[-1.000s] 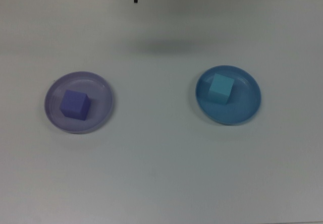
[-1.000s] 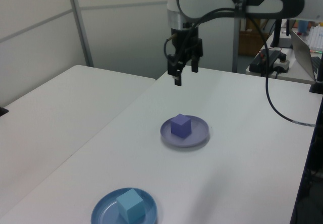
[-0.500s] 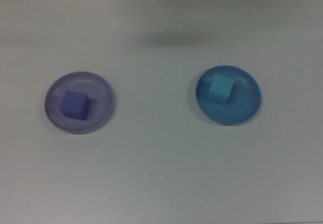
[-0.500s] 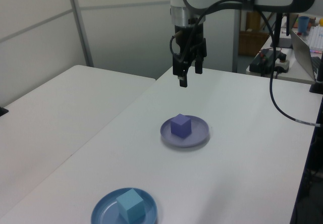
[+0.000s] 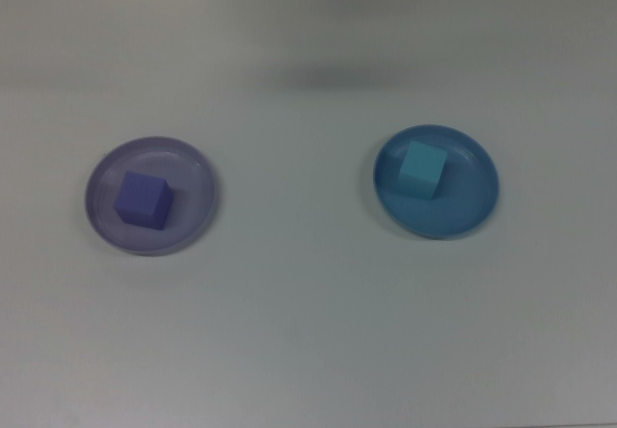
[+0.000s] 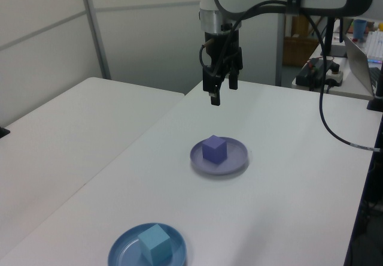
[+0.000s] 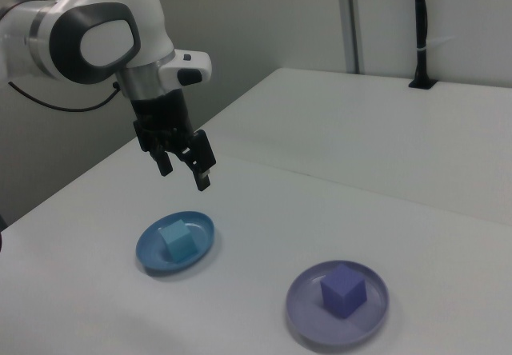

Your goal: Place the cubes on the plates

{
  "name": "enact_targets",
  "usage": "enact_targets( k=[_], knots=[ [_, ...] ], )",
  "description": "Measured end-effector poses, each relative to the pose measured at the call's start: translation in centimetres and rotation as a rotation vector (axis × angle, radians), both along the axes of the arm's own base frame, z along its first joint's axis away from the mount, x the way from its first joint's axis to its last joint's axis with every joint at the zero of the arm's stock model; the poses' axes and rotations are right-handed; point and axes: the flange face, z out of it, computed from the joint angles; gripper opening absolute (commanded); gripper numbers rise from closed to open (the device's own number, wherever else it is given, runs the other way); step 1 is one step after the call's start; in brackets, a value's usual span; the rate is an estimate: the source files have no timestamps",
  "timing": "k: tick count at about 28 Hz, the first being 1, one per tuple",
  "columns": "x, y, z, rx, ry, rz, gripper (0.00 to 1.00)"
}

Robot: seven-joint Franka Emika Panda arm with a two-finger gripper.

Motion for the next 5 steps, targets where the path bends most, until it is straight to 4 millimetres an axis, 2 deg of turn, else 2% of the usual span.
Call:
enact_targets(
  k=[5],
  knots=[
    [0.07,-0.03,-0.12,0.000,0.002,0.000,1.00]
  ],
)
